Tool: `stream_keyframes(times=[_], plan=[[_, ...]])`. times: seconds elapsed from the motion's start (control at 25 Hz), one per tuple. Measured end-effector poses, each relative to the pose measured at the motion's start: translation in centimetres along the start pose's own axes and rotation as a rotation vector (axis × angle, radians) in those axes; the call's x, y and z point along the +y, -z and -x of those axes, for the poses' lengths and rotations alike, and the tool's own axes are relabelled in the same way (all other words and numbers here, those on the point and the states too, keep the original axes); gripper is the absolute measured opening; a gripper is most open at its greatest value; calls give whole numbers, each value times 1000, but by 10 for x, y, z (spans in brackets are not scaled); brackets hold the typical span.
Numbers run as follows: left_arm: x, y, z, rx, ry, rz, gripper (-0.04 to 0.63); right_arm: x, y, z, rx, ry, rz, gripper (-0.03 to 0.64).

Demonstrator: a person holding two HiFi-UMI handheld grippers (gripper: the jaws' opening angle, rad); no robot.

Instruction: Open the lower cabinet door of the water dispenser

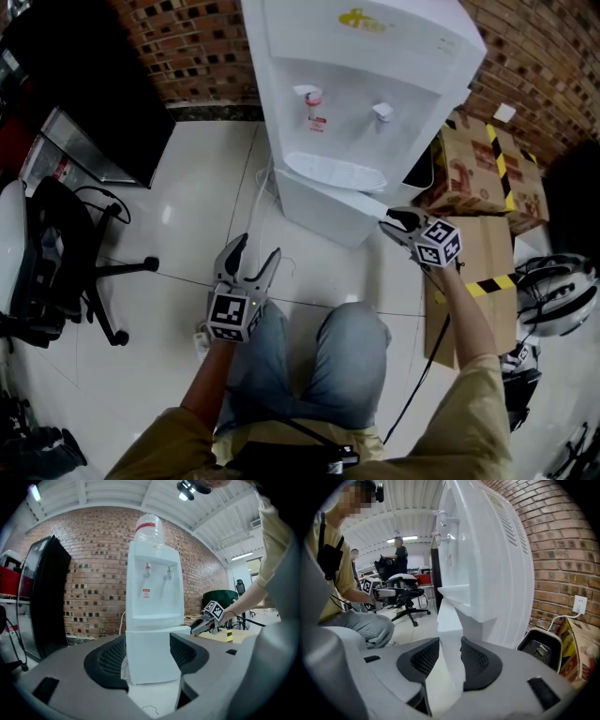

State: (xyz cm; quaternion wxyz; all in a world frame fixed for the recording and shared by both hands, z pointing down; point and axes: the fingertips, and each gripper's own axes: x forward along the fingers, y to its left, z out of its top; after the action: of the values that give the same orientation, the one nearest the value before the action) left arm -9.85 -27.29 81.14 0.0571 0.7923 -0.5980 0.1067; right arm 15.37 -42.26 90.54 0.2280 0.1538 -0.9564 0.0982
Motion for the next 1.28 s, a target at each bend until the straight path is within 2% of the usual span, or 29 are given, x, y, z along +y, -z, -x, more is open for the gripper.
stream_keyframes(times=[0.52, 0.76, 0.88, 1.12, 1.2, 1.28], plan=[[11, 9, 3, 12, -31, 14, 279, 97, 4, -23, 76, -305, 79, 161], [21, 7, 12, 15, -61, 13, 279, 170, -10, -56, 124, -551, 189, 164], [36, 14, 23, 13, -112, 20, 279, 195, -11, -80, 98, -638, 228, 187], [63, 24, 56, 29, -216, 38, 279, 244, -25, -126, 44, -747, 226, 209], [72, 23, 67, 33, -259, 53, 279, 257, -36, -147, 12, -736, 223, 213], [81, 22, 80, 34, -289, 62, 279, 272, -48, -172, -34, -688, 192, 219]])
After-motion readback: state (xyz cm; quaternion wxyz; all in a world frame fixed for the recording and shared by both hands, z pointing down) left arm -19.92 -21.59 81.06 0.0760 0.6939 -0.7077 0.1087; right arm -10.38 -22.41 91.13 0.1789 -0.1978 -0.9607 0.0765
